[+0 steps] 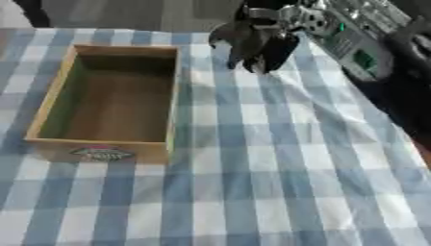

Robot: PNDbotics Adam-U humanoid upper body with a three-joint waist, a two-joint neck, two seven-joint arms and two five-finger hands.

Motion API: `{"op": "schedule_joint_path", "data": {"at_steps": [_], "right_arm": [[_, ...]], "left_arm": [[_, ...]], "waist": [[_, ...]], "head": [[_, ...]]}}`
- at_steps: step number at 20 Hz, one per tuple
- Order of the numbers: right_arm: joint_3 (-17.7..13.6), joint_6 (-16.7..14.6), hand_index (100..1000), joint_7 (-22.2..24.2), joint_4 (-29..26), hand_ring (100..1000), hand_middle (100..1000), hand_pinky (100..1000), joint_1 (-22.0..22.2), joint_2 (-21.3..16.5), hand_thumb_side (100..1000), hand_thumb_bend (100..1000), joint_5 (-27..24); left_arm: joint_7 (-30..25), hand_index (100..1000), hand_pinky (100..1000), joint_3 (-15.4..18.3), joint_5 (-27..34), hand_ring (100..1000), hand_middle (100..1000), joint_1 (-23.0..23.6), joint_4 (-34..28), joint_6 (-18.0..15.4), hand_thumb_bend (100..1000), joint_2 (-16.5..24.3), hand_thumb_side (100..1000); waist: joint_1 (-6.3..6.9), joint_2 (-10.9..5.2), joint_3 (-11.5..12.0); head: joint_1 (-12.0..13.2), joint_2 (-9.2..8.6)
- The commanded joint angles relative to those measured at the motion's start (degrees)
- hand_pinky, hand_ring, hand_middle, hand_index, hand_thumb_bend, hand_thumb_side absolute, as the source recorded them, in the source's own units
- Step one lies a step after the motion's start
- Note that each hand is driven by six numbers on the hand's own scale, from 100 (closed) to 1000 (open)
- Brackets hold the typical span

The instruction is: Pick up objects on the table and place them in the box.

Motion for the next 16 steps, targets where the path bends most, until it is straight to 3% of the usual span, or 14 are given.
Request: {"op": "schedule_joint_path", "data": {"at_steps": [1,10,11,12,16], "right_arm": [[-0.3,0.1,500,1.1,-0.1,851,472,740,-3.1,1.0,153,100,0.7],[-0.1,-0.7,490,2.9,3.2,845,459,739,-9.5,8.6,157,100,2.1],[-0.1,-0.9,489,2.9,3.8,845,459,739,-10.0,9.4,208,100,2.4],[-0.2,-1.1,489,2.9,4.4,845,458,739,-10.4,10.2,157,100,2.7],[-0.6,-1.7,486,2.5,6.9,842,455,737,-11.8,13.5,157,100,3.9]], "left_arm": [[-0.2,802,836,0.0,-0.1,859,799,-0.8,-1.1,-0.1,100,1.3,642],[-0.6,802,835,-0.4,0.2,858,798,-1.2,-1.1,-0.2,100,0.9,641],[-0.7,802,835,-0.4,0.2,858,798,-1.2,-1.1,-0.3,100,0.8,641],[-0.7,801,835,-0.5,0.2,858,798,-1.3,-1.1,-0.3,100,0.8,641],[-0.9,801,835,-0.7,0.4,858,798,-1.7,-1.1,-0.4,100,0.5,641]], "waist": [[0.05,-1.56,0.1],[0.06,-1.86,1.3],[0.04,-1.83,1.5],[0.01,-1.79,1.6],[-0.11,-1.47,2.5]], "head": [[-0.3,0.16],[-1.4,-0.2],[-1.5,-0.26],[-1.7,-0.33],[-2.5,-0.83]]}}
